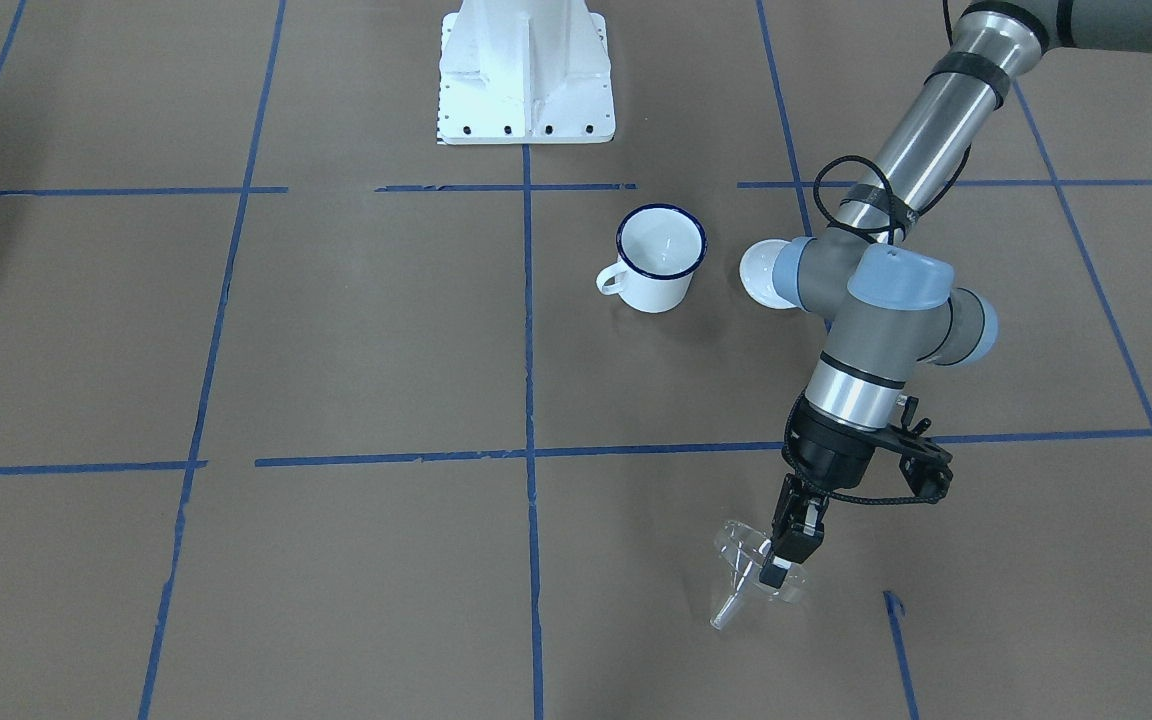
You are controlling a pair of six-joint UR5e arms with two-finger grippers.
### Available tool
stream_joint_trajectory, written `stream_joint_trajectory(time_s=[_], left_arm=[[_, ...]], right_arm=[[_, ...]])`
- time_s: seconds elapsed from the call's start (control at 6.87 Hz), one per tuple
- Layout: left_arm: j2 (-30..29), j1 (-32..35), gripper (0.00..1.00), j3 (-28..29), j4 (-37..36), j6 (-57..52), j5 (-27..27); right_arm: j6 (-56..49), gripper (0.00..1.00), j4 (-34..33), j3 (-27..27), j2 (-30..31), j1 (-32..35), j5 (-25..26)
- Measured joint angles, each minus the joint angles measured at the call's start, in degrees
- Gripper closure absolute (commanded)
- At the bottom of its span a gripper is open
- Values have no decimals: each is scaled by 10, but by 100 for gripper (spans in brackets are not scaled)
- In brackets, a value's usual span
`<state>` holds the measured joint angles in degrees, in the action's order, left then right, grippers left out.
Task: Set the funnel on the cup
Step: 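Lift the funnel and carry it over the mug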
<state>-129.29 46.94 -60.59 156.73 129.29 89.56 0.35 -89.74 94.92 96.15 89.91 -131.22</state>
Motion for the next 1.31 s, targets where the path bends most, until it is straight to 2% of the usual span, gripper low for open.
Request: stream_joint_trajectory(time_s=[0.29,0.44,0.73,1.02,1.16,1.31], left_arm=[[1,14,100,-49,-23,-3,2],[3,19,100,-96,-77,-7,12],[22,20,100,-228,-239,-19,75],[36,11,100,-385,-475,-63,110],[35,-11,100,-450,-594,-76,119],[26,-39,100,-486,-695,-81,123]], right_arm=[[0,0,0,0,0,0,0],[0,0,0,0,0,0,0],[0,0,0,0,0,0,0],[0,0,0,0,0,0,0],[0,0,0,0,0,0,0],[0,0,0,0,0,0,0]])
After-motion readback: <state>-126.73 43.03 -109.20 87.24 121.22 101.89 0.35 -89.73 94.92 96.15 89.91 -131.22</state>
